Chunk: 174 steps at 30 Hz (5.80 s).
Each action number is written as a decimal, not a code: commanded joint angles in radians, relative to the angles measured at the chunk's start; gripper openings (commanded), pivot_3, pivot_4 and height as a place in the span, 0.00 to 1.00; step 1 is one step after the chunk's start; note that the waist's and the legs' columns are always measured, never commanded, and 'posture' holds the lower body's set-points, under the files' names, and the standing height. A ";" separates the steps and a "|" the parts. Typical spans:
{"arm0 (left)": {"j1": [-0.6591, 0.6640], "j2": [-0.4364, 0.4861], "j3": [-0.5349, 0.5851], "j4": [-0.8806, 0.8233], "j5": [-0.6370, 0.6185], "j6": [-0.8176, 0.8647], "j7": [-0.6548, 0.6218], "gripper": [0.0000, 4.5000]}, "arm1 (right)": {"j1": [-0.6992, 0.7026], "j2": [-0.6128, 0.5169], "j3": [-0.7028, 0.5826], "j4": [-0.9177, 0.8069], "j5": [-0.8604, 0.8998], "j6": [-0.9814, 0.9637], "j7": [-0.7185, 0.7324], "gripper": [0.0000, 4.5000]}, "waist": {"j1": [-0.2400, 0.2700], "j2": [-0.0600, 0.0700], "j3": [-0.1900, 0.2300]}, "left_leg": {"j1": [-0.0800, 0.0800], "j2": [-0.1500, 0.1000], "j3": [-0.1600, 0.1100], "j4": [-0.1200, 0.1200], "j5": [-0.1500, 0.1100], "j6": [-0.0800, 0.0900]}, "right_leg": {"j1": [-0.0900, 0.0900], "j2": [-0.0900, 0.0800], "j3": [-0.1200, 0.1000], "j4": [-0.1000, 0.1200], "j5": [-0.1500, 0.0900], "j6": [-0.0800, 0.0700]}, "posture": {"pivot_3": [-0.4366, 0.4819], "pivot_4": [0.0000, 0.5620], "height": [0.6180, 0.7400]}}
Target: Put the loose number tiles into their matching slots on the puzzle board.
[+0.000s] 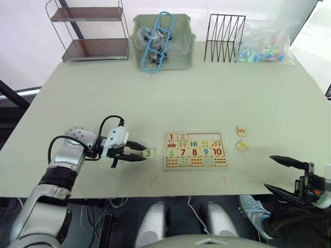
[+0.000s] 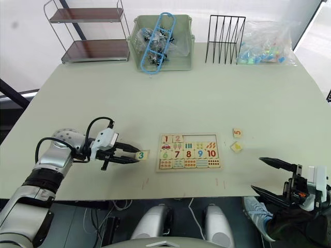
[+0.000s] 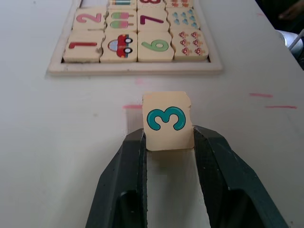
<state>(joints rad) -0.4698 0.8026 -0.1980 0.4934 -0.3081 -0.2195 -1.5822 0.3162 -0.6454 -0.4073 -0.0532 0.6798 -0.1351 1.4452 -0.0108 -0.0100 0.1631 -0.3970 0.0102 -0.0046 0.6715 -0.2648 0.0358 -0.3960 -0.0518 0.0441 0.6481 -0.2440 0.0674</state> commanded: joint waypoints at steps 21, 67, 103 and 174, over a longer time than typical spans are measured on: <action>-0.438 -0.142 -0.107 -0.166 0.130 0.410 0.061 0.20 | 0.024 0.113 -0.005 -0.075 -0.006 -0.032 -0.146 1.00 | -0.001 0.000 0.000 | -0.001 -0.004 -0.002 0.001 0.000 0.000 | 0.000 0.002 0.001 0.003 0.000 0.000 | 0.48 0.27 1.00; -0.711 -0.489 -0.450 0.019 0.544 0.802 0.078 0.20 | 0.124 0.168 0.004 -0.219 -0.033 -0.088 -0.302 1.00 | -0.002 -0.001 0.001 | -0.002 -0.004 -0.001 0.001 0.000 0.000 | -0.001 0.003 0.002 0.004 -0.001 0.001 | 0.48 0.27 1.00; -0.659 -0.471 -0.481 -0.062 0.560 0.898 0.138 0.20 | 0.119 0.179 0.021 -0.189 -0.038 -0.111 -0.293 1.00 | -0.001 -0.001 0.001 | -0.001 -0.004 -0.001 0.001 0.000 0.000 | -0.001 0.003 0.002 0.005 -0.001 0.001 | 0.48 0.27 1.00; -0.552 -0.478 -0.124 0.312 0.356 0.304 0.277 0.01 | 0.110 0.170 0.023 -0.162 -0.035 -0.118 -0.281 1.00 | 0.000 -0.001 0.001 | -0.001 -0.004 -0.001 0.002 0.000 0.000 | -0.002 0.003 0.002 0.007 -0.001 0.001 | 0.48 0.27 1.00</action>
<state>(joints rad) -1.0147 0.3275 -0.3257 0.8166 0.0489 0.1004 -1.3004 0.4189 -0.4667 -0.3666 -0.1949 0.6352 -0.2436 1.1672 -0.0108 -0.0111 0.1643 -0.3981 0.0058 -0.0060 0.6739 -0.2647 0.0358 -0.3975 -0.0490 0.0464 0.6550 -0.2451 0.0681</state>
